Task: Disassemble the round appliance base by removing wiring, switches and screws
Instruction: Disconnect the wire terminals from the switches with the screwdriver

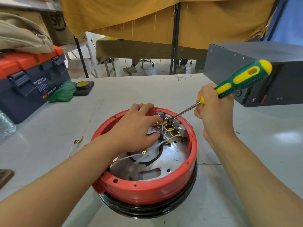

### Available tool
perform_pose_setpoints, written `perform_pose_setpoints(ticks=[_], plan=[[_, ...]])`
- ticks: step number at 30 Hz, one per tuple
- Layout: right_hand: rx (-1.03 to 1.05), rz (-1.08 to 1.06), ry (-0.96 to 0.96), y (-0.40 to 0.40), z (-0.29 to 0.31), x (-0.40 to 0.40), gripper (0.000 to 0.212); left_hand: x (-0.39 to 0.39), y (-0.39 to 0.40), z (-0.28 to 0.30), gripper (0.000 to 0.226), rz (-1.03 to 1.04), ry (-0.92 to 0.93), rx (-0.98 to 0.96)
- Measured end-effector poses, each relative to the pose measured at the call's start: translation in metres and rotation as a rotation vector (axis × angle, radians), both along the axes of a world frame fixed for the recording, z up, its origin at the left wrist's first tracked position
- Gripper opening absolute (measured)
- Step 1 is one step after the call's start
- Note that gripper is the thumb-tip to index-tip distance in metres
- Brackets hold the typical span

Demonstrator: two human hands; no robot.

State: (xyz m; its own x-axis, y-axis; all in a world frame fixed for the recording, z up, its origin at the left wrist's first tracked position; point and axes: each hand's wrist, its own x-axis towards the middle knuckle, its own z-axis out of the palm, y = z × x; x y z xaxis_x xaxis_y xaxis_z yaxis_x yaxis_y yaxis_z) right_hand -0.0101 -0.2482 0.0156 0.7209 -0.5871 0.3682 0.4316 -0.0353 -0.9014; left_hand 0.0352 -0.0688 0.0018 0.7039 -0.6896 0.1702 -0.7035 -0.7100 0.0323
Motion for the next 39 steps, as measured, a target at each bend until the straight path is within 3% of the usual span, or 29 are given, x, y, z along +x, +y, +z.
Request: perform_pose_setpoints(ticks=[8,23,30,39], plan=[[-0.108,0.047,-0.005,0.008,-0.006,0.000,0.035,-0.001,0.000,0.000,0.039,-0.008,0.009,-0.017],[-0.030,0.015,-0.174,0.001,0.006,-0.006,0.025,-0.001,0.004,0.016,0.031,-0.036,0.099,-0.180],[-0.083,0.011,-0.179,0.001,0.005,-0.007,0.027,0.000,0.008,0.015,0.065,0.189,0.055,0.051],[-0.212,0.009,-0.165,0.002,0.006,-0.008,0.028,-0.001,0.005,0.017,0.059,0.078,0.063,0.017]])
